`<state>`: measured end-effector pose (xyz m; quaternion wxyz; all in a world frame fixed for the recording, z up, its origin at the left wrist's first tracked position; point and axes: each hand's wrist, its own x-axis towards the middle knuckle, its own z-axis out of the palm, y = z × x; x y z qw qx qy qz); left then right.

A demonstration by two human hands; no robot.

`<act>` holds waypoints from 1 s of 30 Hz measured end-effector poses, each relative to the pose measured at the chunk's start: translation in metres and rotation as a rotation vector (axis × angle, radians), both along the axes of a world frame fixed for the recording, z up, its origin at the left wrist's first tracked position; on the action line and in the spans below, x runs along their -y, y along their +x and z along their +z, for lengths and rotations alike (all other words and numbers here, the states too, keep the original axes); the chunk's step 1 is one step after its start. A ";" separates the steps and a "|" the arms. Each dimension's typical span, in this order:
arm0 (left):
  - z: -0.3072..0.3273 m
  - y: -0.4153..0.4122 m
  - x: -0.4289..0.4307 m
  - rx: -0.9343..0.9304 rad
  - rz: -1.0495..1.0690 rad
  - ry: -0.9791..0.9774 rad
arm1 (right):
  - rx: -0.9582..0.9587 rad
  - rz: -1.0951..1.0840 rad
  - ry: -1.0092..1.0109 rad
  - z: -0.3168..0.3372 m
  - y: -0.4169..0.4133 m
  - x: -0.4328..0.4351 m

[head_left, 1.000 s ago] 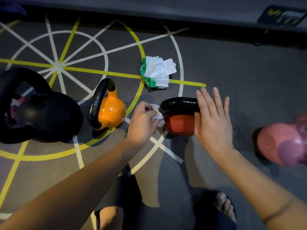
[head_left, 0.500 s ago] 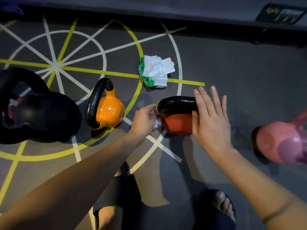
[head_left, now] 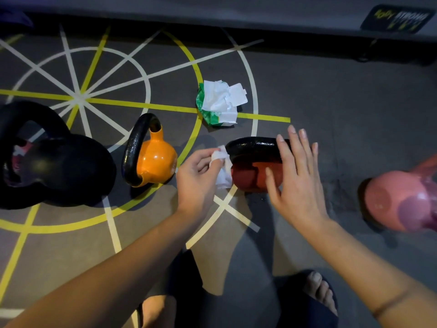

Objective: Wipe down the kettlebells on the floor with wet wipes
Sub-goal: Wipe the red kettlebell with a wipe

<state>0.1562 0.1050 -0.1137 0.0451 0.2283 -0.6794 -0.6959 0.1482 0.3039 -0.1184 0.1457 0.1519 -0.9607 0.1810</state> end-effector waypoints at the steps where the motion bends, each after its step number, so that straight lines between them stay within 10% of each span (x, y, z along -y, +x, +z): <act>1: 0.001 0.004 -0.001 -0.011 -0.016 -0.003 | -0.038 0.028 -0.044 0.000 0.009 0.003; 8: -0.003 0.014 -0.010 -0.031 -0.293 0.085 | 0.493 0.009 -0.509 0.018 0.041 0.035; 22: 0.041 -0.010 -0.007 0.015 -0.725 -0.028 | 0.444 -0.433 -1.129 0.048 0.013 0.010; 30: 0.068 -0.031 -0.015 -0.051 -0.873 0.012 | 0.307 -0.269 -1.045 0.081 -0.008 -0.013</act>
